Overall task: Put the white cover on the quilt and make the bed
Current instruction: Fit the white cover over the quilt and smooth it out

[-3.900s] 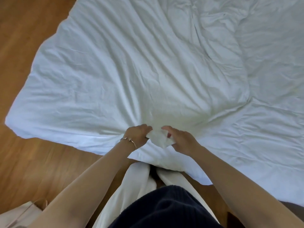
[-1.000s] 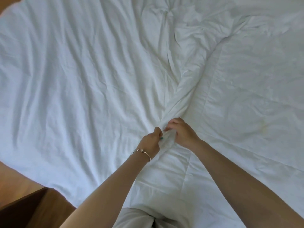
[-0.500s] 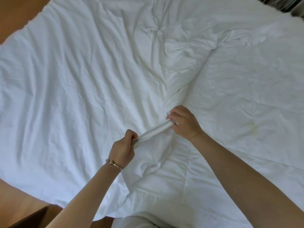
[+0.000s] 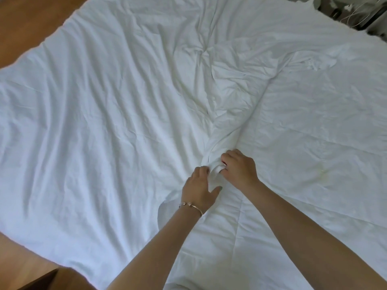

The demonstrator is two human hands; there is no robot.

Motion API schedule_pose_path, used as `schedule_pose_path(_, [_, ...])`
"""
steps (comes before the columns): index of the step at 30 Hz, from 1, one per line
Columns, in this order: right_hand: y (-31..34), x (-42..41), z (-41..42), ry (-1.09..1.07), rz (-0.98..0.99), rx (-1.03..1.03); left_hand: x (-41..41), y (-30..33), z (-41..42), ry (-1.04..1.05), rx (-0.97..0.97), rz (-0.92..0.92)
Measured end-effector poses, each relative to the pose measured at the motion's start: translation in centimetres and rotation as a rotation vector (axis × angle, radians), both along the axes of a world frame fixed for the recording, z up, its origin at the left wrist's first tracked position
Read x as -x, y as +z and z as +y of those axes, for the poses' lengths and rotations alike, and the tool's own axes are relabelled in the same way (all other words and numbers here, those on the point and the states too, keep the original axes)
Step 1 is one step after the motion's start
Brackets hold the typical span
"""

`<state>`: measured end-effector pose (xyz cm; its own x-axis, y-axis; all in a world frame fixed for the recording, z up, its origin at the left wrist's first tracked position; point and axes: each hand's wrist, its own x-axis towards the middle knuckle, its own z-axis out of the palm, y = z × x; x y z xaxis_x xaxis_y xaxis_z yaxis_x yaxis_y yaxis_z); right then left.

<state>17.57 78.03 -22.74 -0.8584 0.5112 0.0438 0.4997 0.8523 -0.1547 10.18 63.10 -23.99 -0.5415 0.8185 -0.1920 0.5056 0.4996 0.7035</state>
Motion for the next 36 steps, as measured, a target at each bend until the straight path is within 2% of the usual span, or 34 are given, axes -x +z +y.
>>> schedule_pose_path(3, [0.4, -0.4, 1.2, 0.082, 0.047, 0.061, 0.8, 0.2, 2.7, 0.07, -0.109, -0.119])
schedule_pose_path(7, [0.2, -1.5, 2.9, 0.073, -0.12, 0.31, 3.0, 0.2, 3.1, -0.126, -0.145, -0.221])
schedule_pose_path(9, [-0.6, -1.4, 3.7, 0.084, -0.153, 0.416, 3.0, 0.2, 2.1, -0.159, -0.219, -0.289])
schedule_pose_path(12, [-1.0, 1.1, 5.3, 0.057, -0.193, 0.54, 3.5, -0.4, -0.1, -0.031, -0.418, -0.287])
schedule_pose_path(14, [-0.7, 3.3, 6.0, 0.076, -0.224, 0.551, 4.4, -0.2, -1.1, 0.054, -0.518, -0.28])
schedule_pose_path(16, [-0.4, 5.1, 6.1, 0.077, -0.186, 0.54, 5.3, 0.3, -1.7, 0.09, -0.551, -0.295])
schedule_pose_path(18, [-0.3, 6.1, 5.7, 0.029, -0.062, 0.535, 6.0, 0.7, -1.8, 0.117, -0.528, -0.308])
schedule_pose_path(20, [-0.6, 6.6, 5.2, -0.018, 0.09, 0.546, 6.4, 0.6, -1.7, 0.153, -0.422, -0.321])
schedule_pose_path(22, [-1.2, 7.0, 4.8, -0.04, 0.103, 0.519, 6.9, 0.6, -1.5, 0.204, -0.243, -0.221])
schedule_pose_path(25, [-2.5, 7.8, 4.8, -0.097, -0.147, 0.499, 9.2, -1.1, -2.5, 0.315, 0.261, 0.073])
schedule_pose_path(27, [-4.1, 7.9, 4.8, -0.147, -0.286, 0.479, 11.6, -2.9, -3.0, 0.368, 0.616, 0.087])
schedule_pose_path(28, [-4.8, 7.7, 4.8, -0.215, -0.326, 0.494, 12.5, -3.4, -2.5, 0.399, 0.72, 0.058])
schedule_pose_path(29, [-5.7, 7.4, 4.9, -0.31, -0.329, 0.524, 13.0, -3.7, -1.2, 0.412, 0.719, 0.047])
schedule_pose_path(30, [-6.4, 7.2, 5.0, -0.414, -0.296, 0.553, 13.2, -3.7, 0.9, 0.391, 0.626, 0.05])
schedule_pose_path(32, [-7.3, 7.1, 5.6, -0.546, -0.185, 0.55, 12.3, -2.8, 6.5, 0.174, 0.311, 0.107])
schedule_pose_path(34, [-7.6, 7.8, 6.9, -0.511, -0.03, 0.464, 11.2, -2.2, 11.9, -0.071, 0.097, 0.158])
schedule_pose_path(36, [-7.7, 9.1, 9.1, -0.467, 0.159, 0.441, 11.4, -3.8, 16.6, -0.155, 0.052, 0.201])
